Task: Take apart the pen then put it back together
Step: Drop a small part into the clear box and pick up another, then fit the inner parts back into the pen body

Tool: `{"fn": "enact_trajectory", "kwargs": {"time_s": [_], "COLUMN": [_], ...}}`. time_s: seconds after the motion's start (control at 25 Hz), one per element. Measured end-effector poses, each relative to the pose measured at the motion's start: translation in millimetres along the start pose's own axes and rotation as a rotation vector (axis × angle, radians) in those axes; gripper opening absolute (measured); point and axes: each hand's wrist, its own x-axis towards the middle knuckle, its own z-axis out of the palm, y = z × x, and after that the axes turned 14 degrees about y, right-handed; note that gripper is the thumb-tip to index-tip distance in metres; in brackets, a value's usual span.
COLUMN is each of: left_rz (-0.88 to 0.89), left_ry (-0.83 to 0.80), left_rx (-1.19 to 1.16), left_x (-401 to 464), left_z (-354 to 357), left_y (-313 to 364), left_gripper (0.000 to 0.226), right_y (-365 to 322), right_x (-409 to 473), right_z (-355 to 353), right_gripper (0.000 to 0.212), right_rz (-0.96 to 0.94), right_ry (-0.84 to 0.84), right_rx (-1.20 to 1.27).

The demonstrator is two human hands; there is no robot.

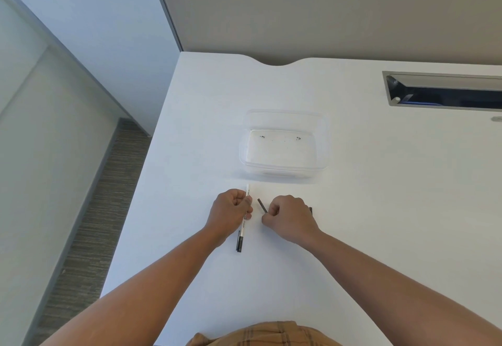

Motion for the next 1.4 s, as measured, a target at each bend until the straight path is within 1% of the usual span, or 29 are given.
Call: {"fn": "enact_trajectory", "kwargs": {"time_s": [0.16,0.2,0.28,0.4,0.68,1.04,1.16,1.32,1.4], "left_rz": [0.009,0.011,0.013,0.012,0.006,0.013,0.016,0.024,0.025], "left_ry": [-0.001,0.0,0.0,-0.001,-0.006,-0.003,0.0,0.004,0.005], "left_rx": [0.004,0.006,0.009,0.006,0.001,0.012,0.017,0.018,0.017], "left_x": [0.2,0.5,0.9,1.6,2.4,1.9,1.7,1.7,1.9], "left_z": [0.3,0.4,0.5,0.1,0.6,0.8,1.0,1.1,1.2], "left_y": [-0.7,-0.8,-0.8,-1.4,-1.1,-0.5,-0.6,-1.4,-1.6], "left_gripper": [0.012,0.012,0.012,0.011,0.012,0.013,0.012,0.011,0.011], "right_y": [1.8,2.1,3.1,4.0,3.6,8.7,8.7,6.4,4.7], "right_x": [-1.6,-2.0,-2.9,-3.6,-4.4,-2.3,-3.5,-5.8,-6.7], "right_z": [-3.3,-4.0,-5.4,-6.3,-10.0,-6.6,-7.3,-8.5,-9.0], "right_gripper": [0.006,0.008,0.019,0.024,0.012,0.007,0.008,0.016,0.013], "right_rz": [0.166,0.217,0.302,0.337,0.35,0.303,0.298,0.319,0.338], "right_ry": [0.012,-0.001,-0.061,-0.113,-0.14,-0.133,-0.153,-0.168,-0.176], "right_rx": [0.372,0.456,0.593,0.698,0.731,0.688,0.7,0.736,0.757]}}
